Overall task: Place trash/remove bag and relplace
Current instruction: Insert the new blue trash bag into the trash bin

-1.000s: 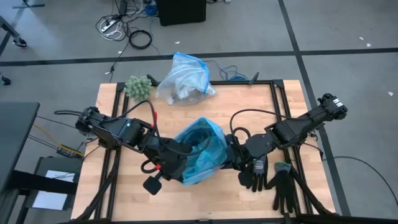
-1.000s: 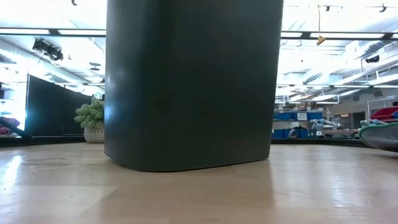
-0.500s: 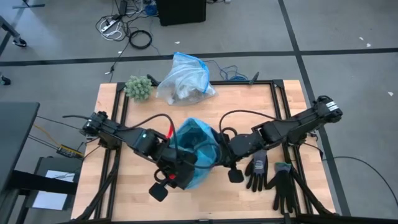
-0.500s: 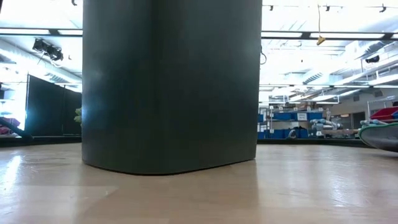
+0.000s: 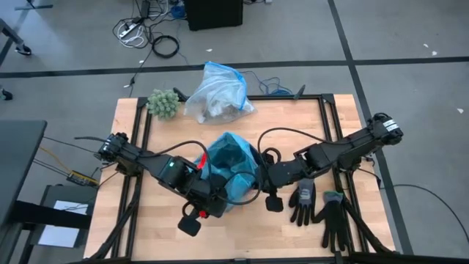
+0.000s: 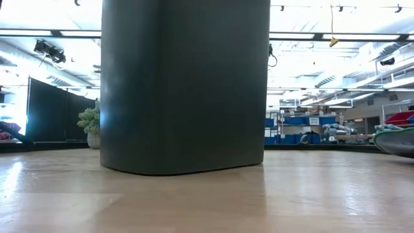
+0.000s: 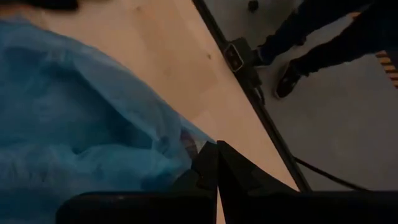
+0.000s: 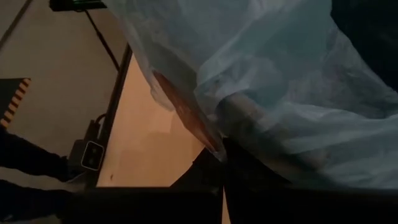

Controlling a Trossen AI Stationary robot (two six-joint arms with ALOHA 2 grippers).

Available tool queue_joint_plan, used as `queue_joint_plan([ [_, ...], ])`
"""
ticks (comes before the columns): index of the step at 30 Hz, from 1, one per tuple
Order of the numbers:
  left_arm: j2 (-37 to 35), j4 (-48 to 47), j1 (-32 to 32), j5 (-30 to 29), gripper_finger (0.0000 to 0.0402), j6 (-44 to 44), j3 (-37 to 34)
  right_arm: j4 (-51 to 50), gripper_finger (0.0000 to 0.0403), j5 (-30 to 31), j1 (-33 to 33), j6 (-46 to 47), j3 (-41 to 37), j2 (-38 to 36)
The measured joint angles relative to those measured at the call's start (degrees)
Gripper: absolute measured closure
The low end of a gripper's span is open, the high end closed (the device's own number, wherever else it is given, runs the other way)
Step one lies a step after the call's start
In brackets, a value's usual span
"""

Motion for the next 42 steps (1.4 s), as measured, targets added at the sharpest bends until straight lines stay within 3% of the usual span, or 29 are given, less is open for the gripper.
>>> queue_joint_plan([
  [8, 0.0, 1.2, 0.0, -4.7, 0.0394, -3.7, 0.0, -1.2, 0.0403, -3.4, -0.2, 1.9, -0.1, -1.3],
  [13, -0.1, 3.6, -0.2, -13.9, 0.0392, -7.1, 0.1, -1.6, 0.0400, -8.4, -0.5, 2.5, -0.1, -3.6],
  [19, 0.0, 6.6, 0.3, -19.2, 0.0371, -10.0, 0.0, -3.1, 0.0357, -11.4, -1.5, 1.9, -0.2, -7.9],
  [31, 0.2, 7.4, 0.3, -15.8, 0.0306, -16.2, -0.1, -0.2, 0.0227, -10.3, -1.6, 4.3, -0.2, -11.7],
  [37, 0.0, 7.3, 0.2, -11.4, 0.0304, -20.6, 0.1, -3.8, 0.0217, -8.7, -1.1, 10.3, -0.2, -11.9],
  [42, 0.0, 7.0, -0.1, -11.5, 0.0305, -20.7, 2.9, -9.3, 0.0218, -8.2, -0.4, 12.9, -0.1, -13.2],
])
